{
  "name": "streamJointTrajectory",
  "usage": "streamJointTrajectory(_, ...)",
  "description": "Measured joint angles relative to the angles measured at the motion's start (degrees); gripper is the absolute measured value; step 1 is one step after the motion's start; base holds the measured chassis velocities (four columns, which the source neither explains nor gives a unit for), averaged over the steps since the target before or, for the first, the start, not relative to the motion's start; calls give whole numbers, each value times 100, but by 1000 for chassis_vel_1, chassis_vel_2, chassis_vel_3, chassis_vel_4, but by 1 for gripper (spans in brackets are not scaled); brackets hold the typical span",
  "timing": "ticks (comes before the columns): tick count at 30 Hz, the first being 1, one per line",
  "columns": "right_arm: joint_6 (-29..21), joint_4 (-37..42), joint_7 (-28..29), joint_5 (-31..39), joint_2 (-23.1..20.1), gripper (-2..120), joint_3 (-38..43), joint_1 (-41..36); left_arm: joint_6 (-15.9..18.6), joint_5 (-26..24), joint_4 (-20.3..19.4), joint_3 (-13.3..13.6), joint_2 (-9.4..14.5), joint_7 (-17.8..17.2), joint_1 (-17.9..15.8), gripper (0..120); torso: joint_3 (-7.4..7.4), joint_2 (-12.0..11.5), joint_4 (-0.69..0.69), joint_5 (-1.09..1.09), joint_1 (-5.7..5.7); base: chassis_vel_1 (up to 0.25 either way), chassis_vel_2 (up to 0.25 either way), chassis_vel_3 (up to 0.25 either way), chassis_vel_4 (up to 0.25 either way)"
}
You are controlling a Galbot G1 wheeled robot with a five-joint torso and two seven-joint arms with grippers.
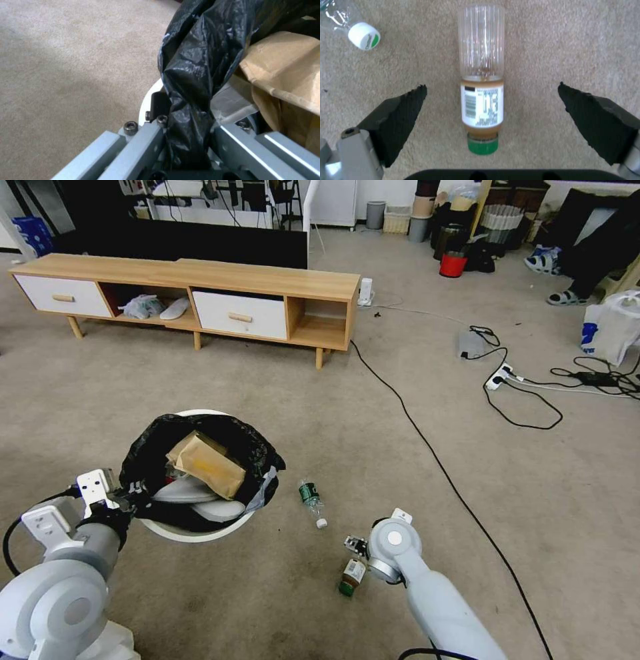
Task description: Pick up the trash bin and place the garbage on the floor into it.
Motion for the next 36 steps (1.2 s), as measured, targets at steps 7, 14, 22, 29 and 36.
streamJointTrajectory(7, -18, -250, -136, -176, 122, 100, -4, 46, -6, 19, -19, -5, 7, 3, 32, 0, 0, 0, 0, 0, 0, 0, 0, 0, 0)
streamJointTrajectory(14, -48, -527, -289, -413, 312, 100, 57, 17, -9, 53, -34, -6, -22, 1, 49, 0, 0, 0, 0, 0, 0, 0, 0, 0, 0)
streamJointTrajectory(22, -49, -703, -480, -649, 376, 100, 126, -25, -10, 87, -42, 24, -47, -3, 59, 0, 0, 0, 0, 0, 0, 0, 0, 0, 0)
streamJointTrajectory(29, -33, -870, -646, -822, 370, 100, 161, -6, -18, 137, -39, 51, -69, -4, 70, 0, 0, 0, 0, 0, 0, 0, 0, 0, 0)
streamJointTrajectory(36, -28, -952, -732, -970, 369, 100, 160, 9, -25, 170, -30, 83, -79, 3, 81, 0, 0, 0, 0, 0, 0, 0, 0, 0, 0)
